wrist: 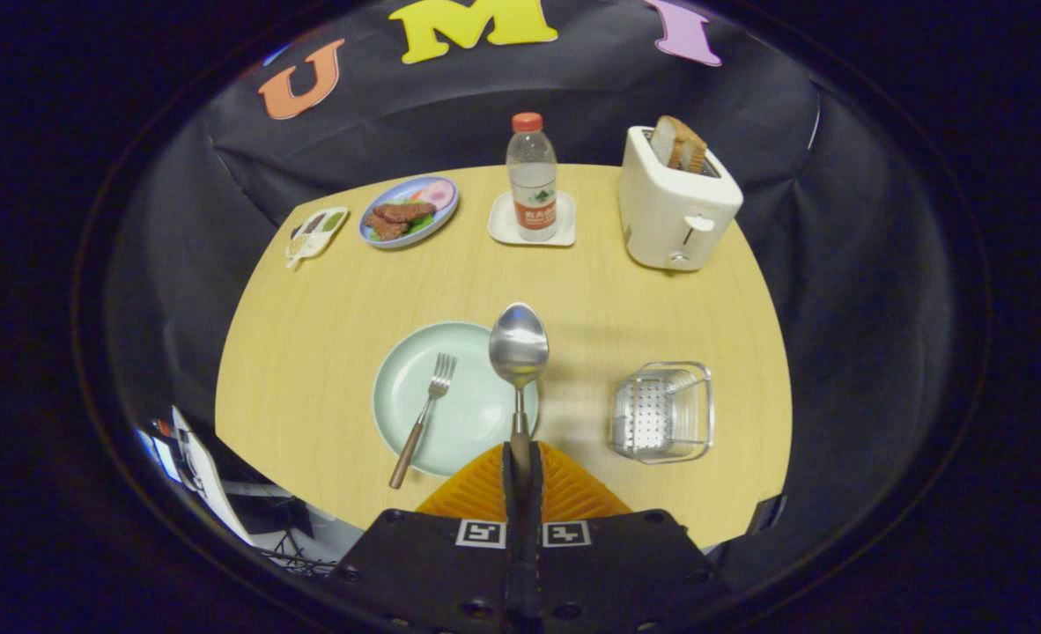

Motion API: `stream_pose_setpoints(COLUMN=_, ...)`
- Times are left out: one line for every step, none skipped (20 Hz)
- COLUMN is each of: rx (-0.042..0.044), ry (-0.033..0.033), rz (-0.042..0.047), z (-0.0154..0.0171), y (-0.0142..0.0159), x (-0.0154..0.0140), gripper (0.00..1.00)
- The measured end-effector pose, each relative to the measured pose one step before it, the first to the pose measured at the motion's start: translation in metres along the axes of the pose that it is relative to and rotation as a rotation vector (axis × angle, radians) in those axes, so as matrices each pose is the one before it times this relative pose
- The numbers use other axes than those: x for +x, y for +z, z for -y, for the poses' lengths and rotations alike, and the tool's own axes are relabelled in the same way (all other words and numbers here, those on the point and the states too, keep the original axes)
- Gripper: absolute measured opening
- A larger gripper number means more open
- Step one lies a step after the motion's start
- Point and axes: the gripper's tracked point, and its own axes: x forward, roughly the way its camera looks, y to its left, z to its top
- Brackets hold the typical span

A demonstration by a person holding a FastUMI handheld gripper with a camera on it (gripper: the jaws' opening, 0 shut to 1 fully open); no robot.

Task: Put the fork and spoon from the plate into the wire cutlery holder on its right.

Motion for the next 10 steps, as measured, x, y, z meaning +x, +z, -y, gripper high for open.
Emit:
stream_pose_setpoints(rx=0.00241, ry=-0.02018, rz=-0.00585, z=0.01817, y=0.00268, x=-0.00857, gripper=0.01)
stream_pose_setpoints(rx=0.00275, ry=-0.01172, rz=-0.01220, z=0.01385, y=-0.00083, x=-0.00549, gripper=0.00)
stream_pose_setpoints(rx=0.00900, ry=-0.00551, rz=-0.01979, z=0.01457, y=-0.00233, x=-0.00631, gripper=0.00)
stream_pose_setpoints(rx=0.01382, ry=-0.00314, rz=-0.01849, z=0.01098, y=-0.00252, x=-0.00362, gripper=0.00)
stream_pose_setpoints(rx=0.01135, ry=-0.00056, rz=-0.03045, z=0.01055, y=-0.00436, x=-0.00289, gripper=0.00)
stream_pose_setpoints(rx=0.01875, ry=0.00725, rz=-0.03396, z=0.01063, y=-0.00525, x=0.00026, gripper=0.00)
stream_pose_setpoints(rx=0.01617, ry=0.00416, rz=-0.02414, z=0.00599, y=-0.00136, x=0.00165, gripper=0.00)
stream_pose_setpoints(rx=0.00751, ry=-0.00226, rz=-0.03818, z=0.00699, y=-0.00468, x=0.00460, gripper=0.00)
stream_pose_setpoints(rx=0.00849, ry=0.00626, rz=-0.03080, z=0.00309, y=-0.00355, x=0.00350, gripper=0.00)
stream_pose_setpoints(rx=0.00311, ry=0.01027, rz=-0.03973, z=0.00167, y=-0.00451, x=0.00364, gripper=0.00)
